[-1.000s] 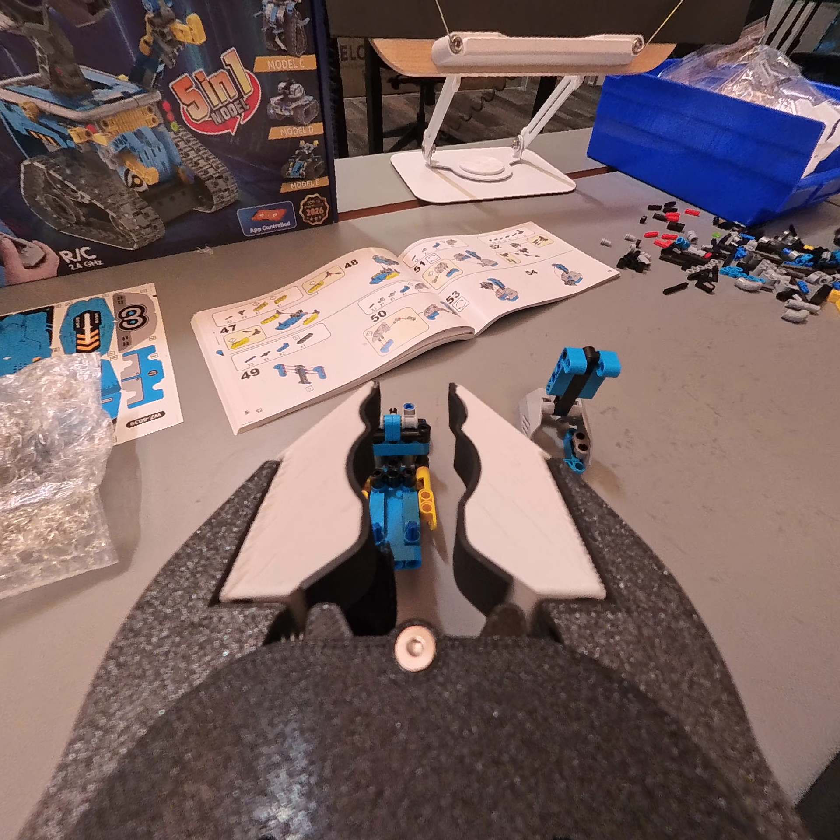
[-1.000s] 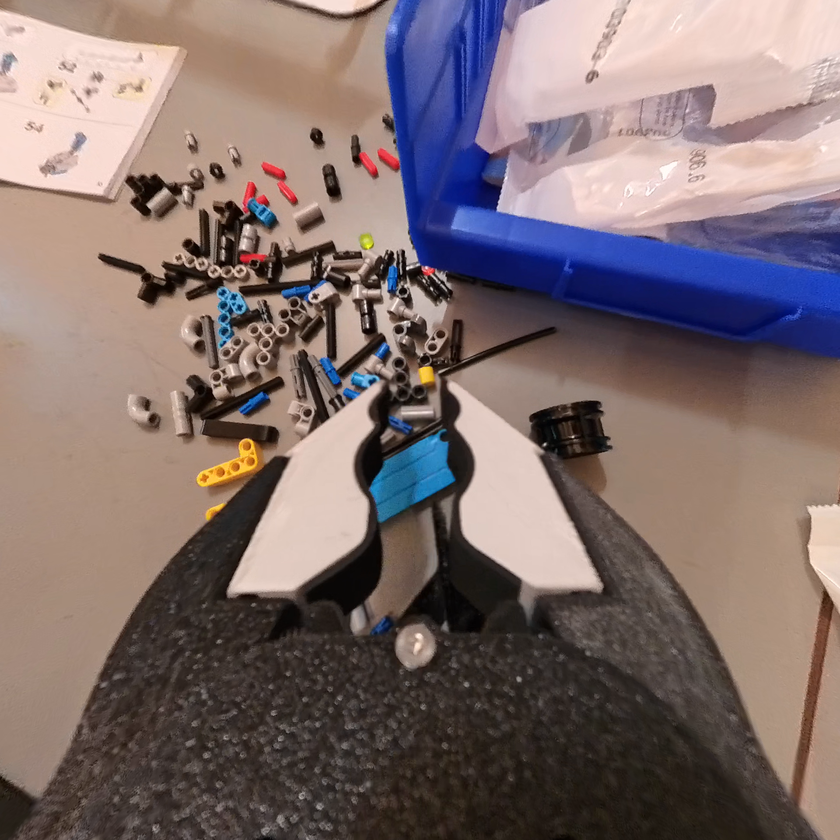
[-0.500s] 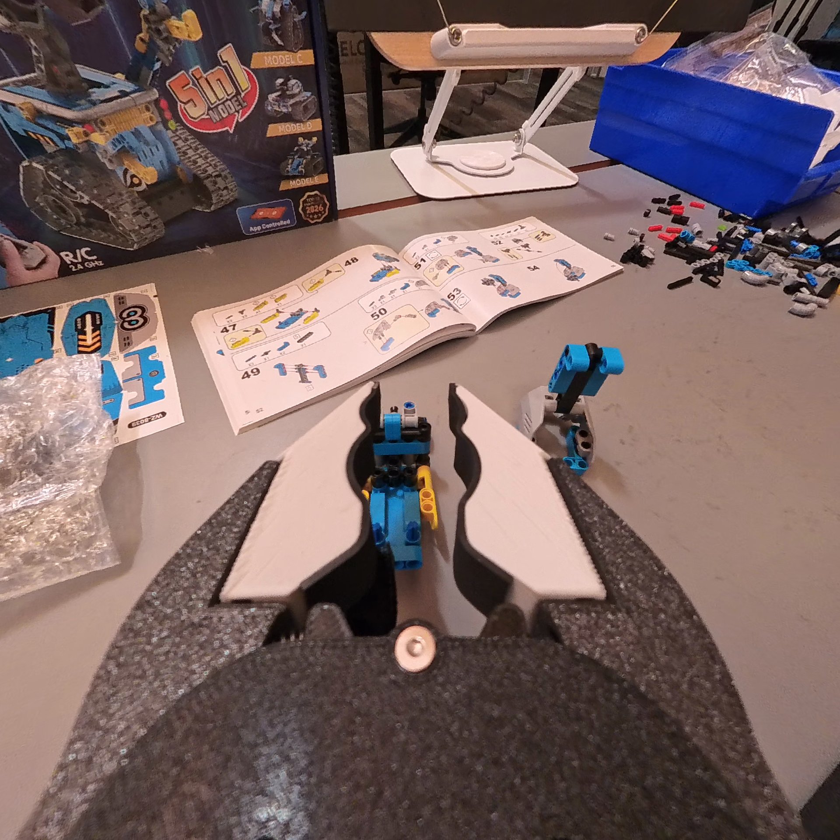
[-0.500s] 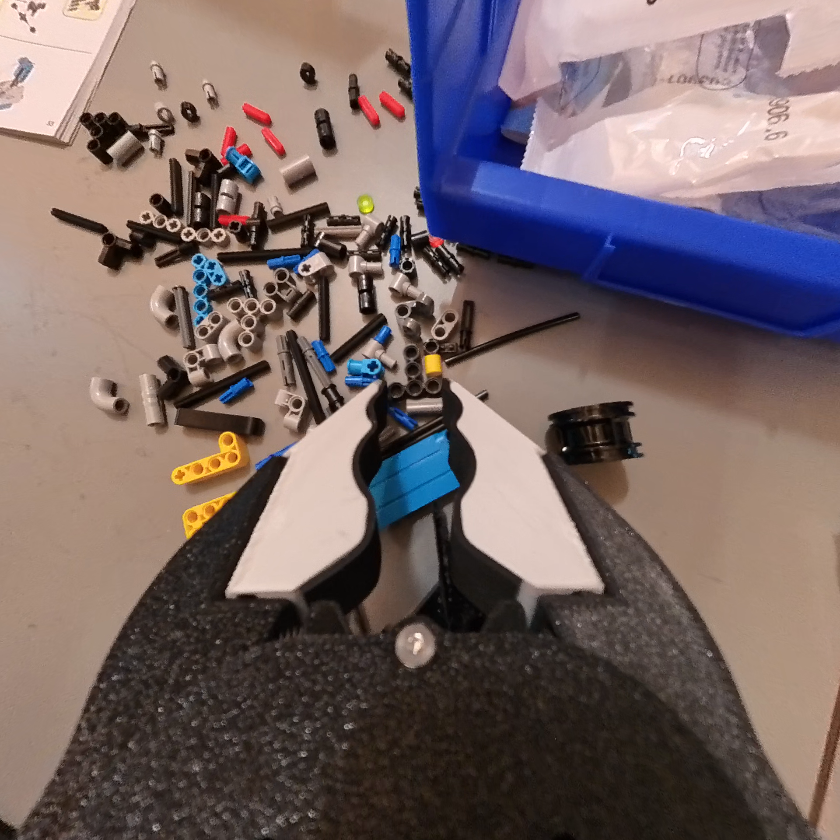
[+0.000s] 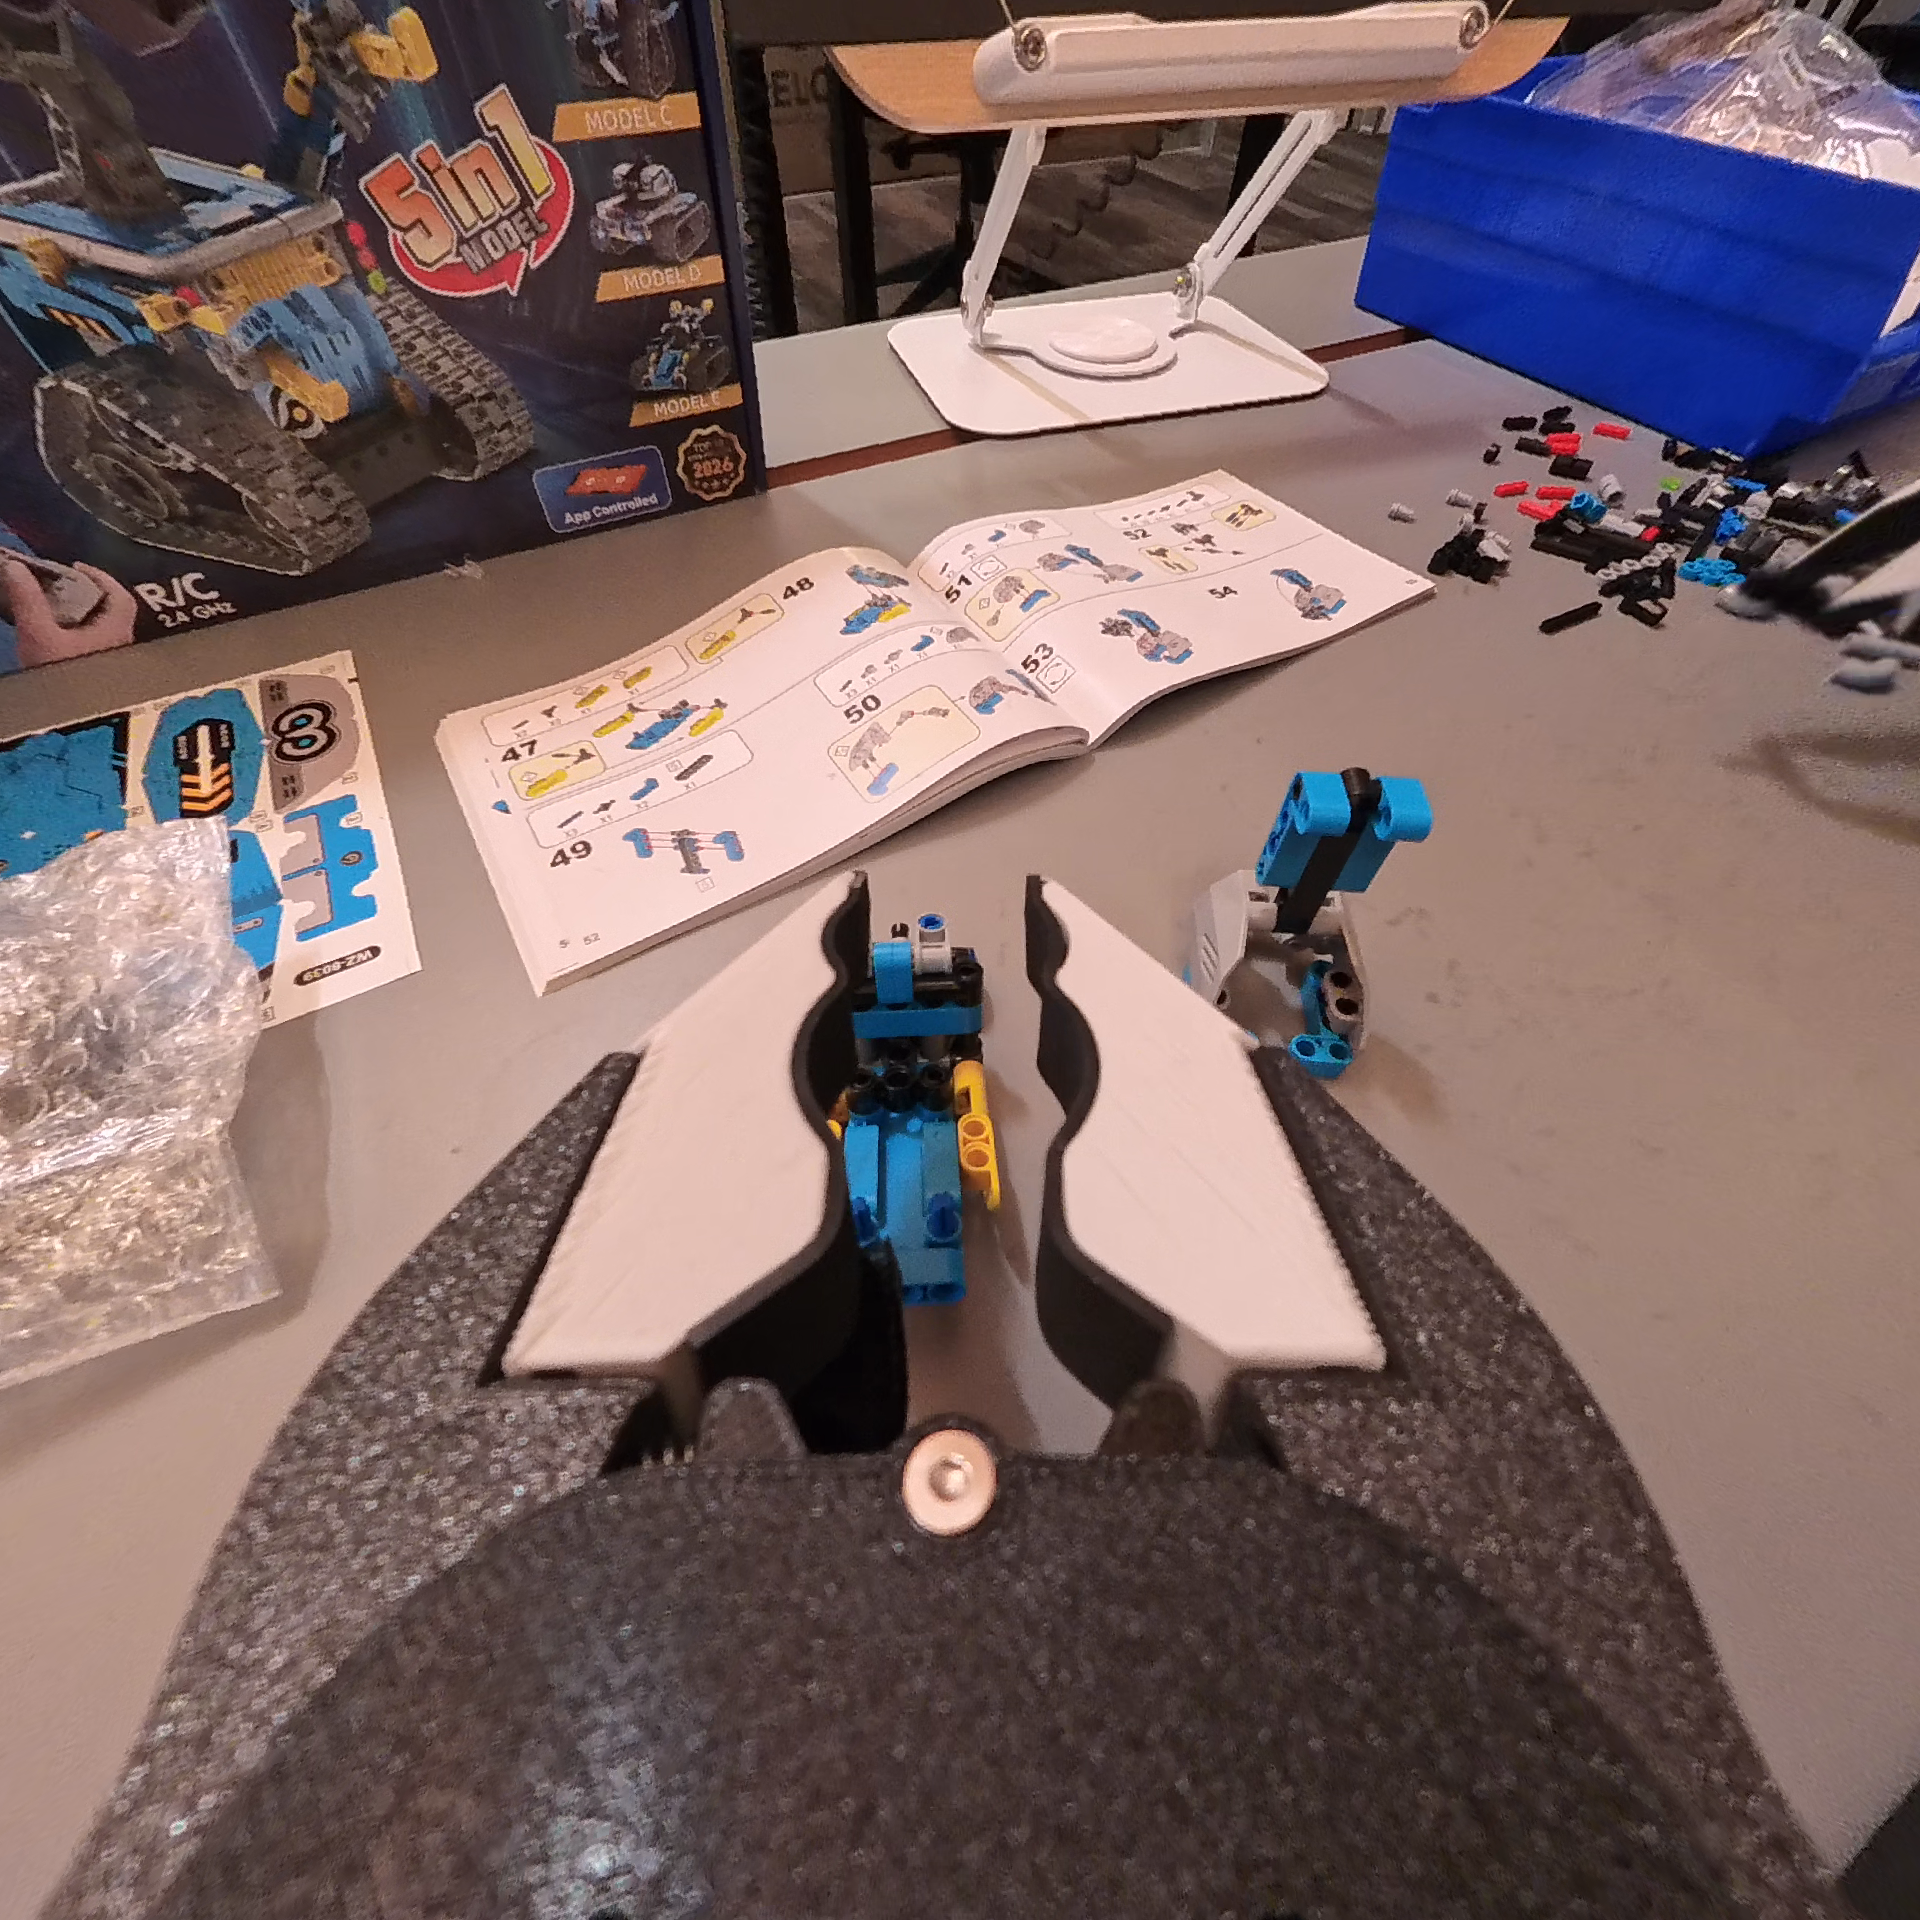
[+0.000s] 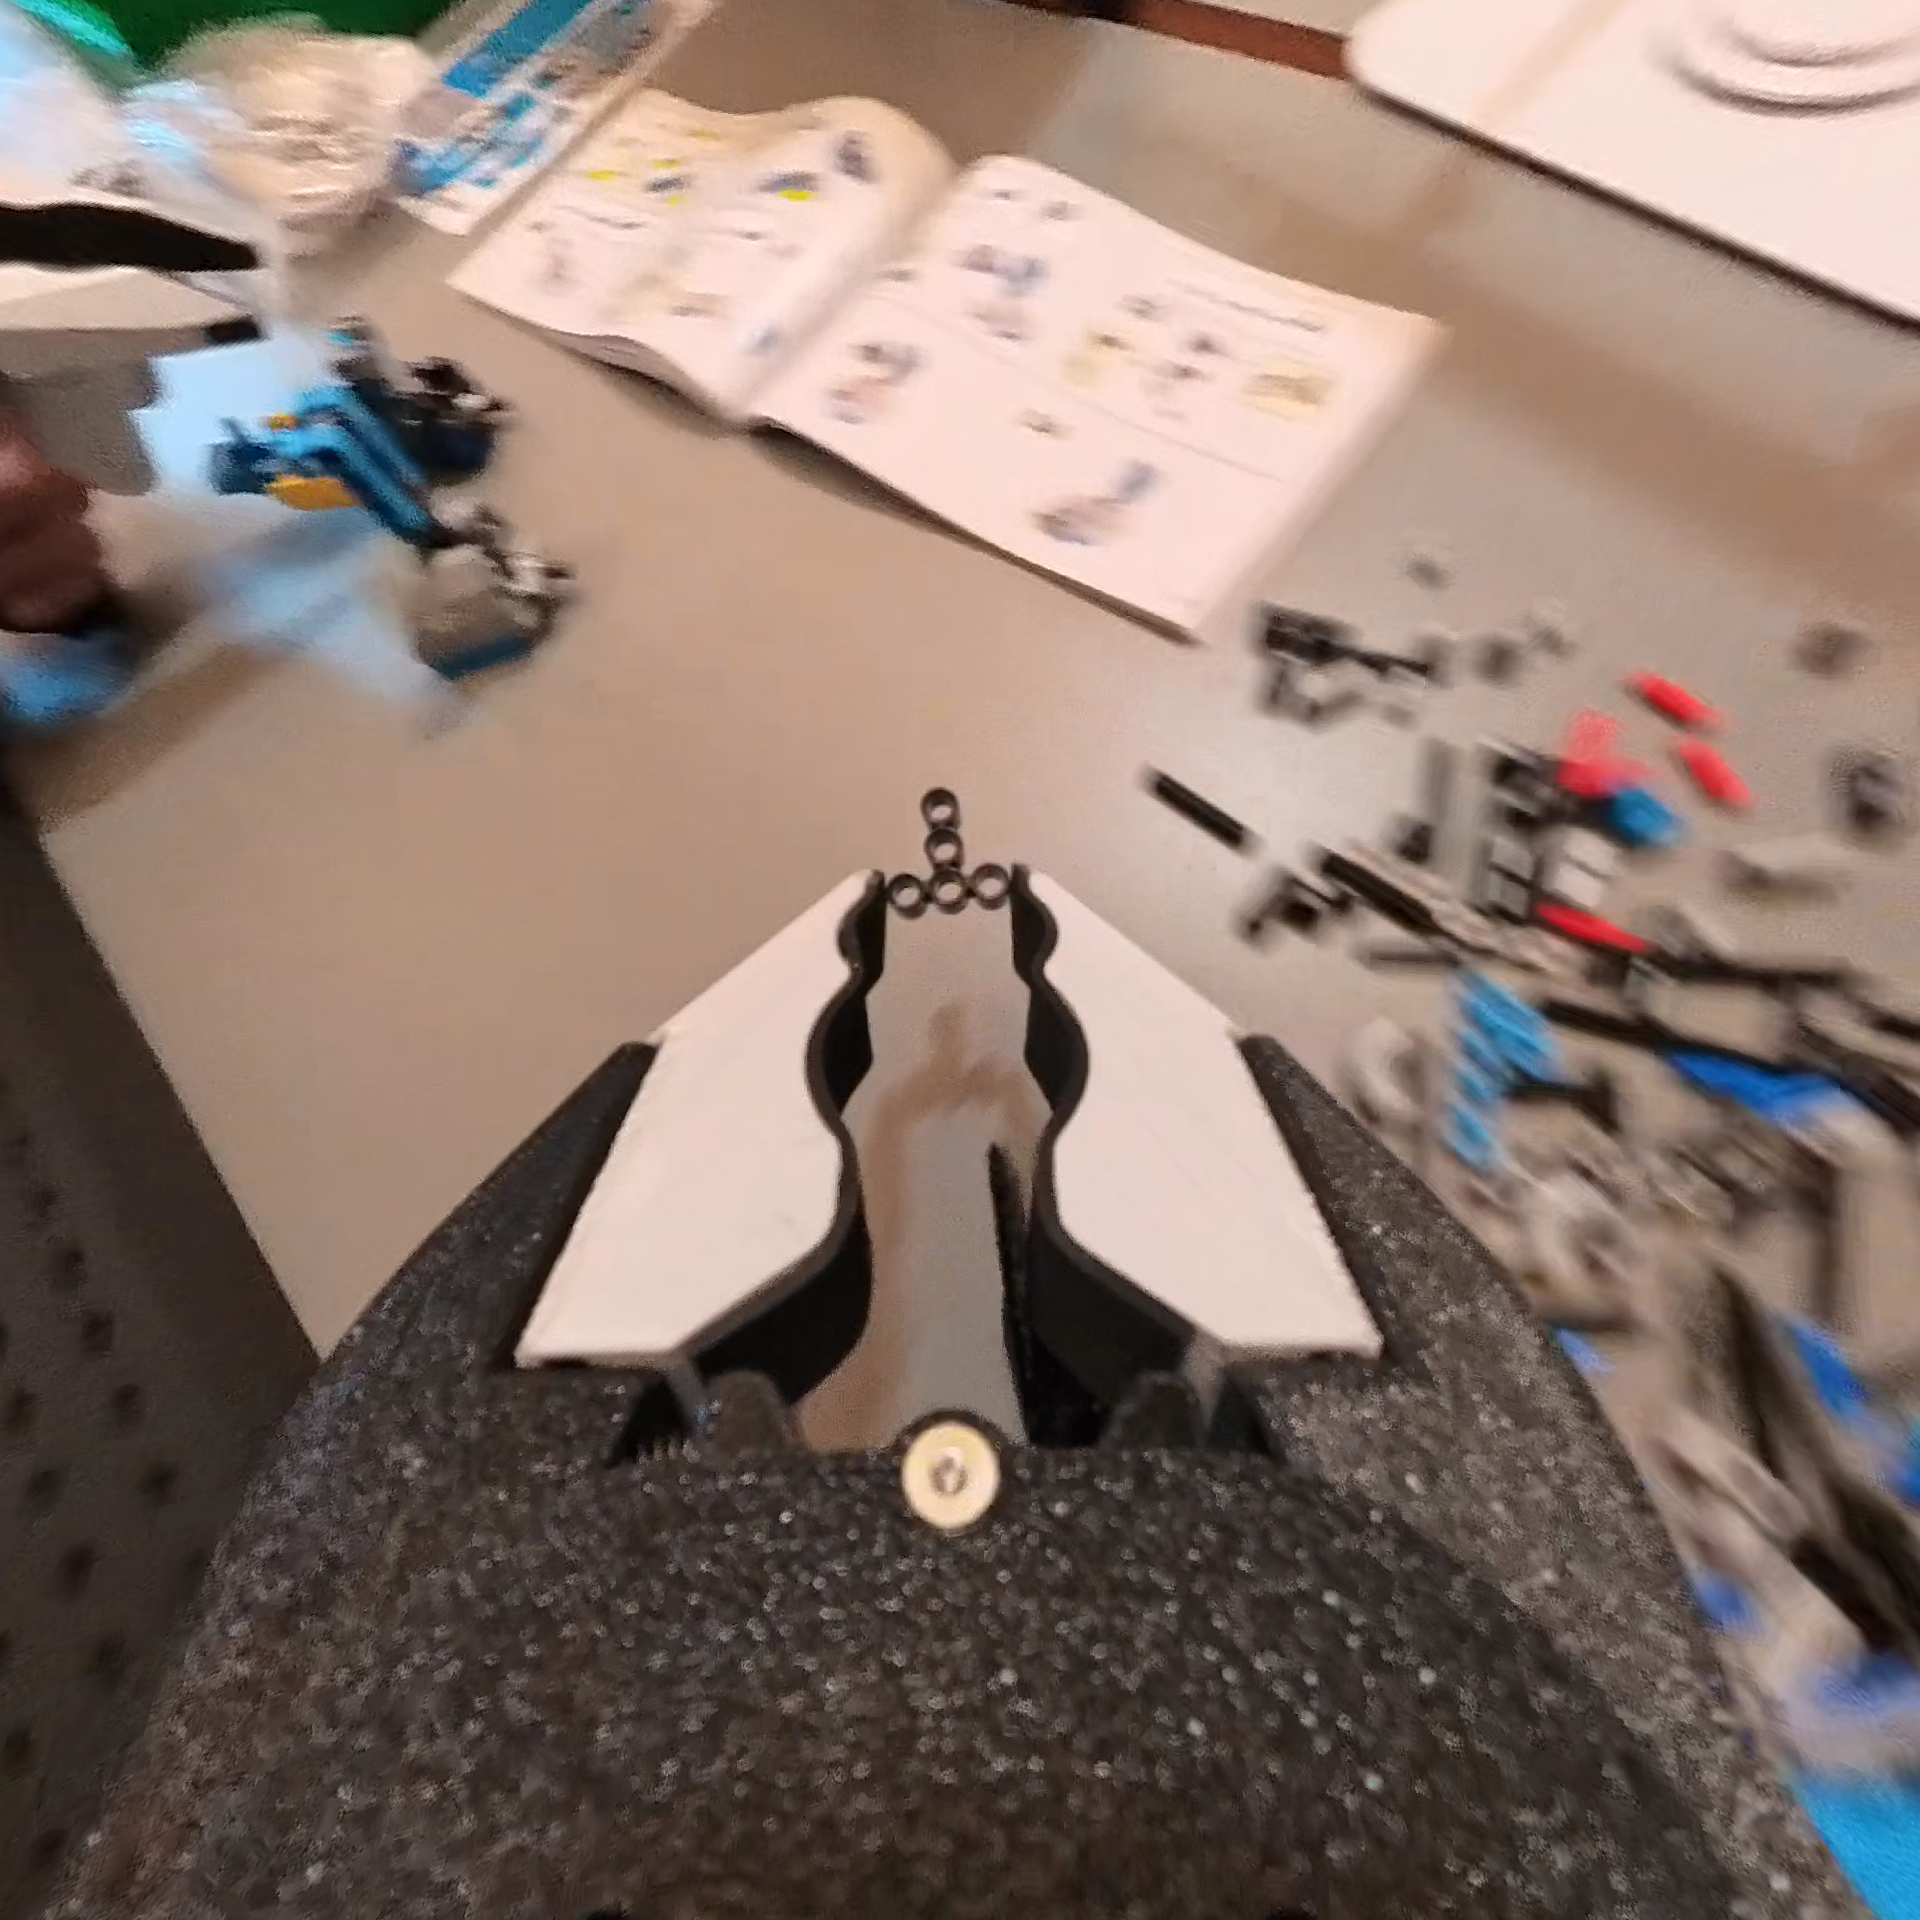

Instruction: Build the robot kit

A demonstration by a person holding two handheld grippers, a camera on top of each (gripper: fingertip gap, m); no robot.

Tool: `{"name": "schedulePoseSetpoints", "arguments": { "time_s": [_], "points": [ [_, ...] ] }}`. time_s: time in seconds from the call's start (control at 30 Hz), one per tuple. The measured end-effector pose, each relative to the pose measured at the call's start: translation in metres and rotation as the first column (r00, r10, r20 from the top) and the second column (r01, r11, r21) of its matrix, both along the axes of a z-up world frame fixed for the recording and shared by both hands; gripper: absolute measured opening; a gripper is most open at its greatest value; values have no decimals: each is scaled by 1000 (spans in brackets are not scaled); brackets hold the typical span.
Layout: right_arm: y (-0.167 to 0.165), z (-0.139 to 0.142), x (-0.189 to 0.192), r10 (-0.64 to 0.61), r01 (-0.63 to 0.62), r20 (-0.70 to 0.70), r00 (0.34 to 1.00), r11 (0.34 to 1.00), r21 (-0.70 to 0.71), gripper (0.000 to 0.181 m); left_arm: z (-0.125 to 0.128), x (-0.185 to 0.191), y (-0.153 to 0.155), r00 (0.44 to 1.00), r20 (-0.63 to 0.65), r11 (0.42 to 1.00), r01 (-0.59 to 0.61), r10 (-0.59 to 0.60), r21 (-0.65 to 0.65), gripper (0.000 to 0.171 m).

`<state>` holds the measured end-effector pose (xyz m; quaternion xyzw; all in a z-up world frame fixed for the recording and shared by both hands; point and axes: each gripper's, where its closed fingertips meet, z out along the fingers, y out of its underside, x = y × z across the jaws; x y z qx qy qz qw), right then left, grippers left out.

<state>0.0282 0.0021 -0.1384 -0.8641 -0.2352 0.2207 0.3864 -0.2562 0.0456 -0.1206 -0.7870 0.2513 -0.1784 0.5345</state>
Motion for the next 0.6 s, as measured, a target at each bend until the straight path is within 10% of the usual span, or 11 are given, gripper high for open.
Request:
{"name": "schedulePoseSetpoints", "arguments": {
  "time_s": [0.2, 0.6],
  "points": [
    [7, -28, -81, 164, -164, 85, 983, 986, -9, 23, 3, -1, -1, 1000, 29, 1000, 1, -1, -5, 29],
    [3, -21, -38, 8, -8, -8, 1000, 1000, -20, 34, 0, 3, -4, 995, 97, 997, 13, -6, -73, 29]
  ]
}}
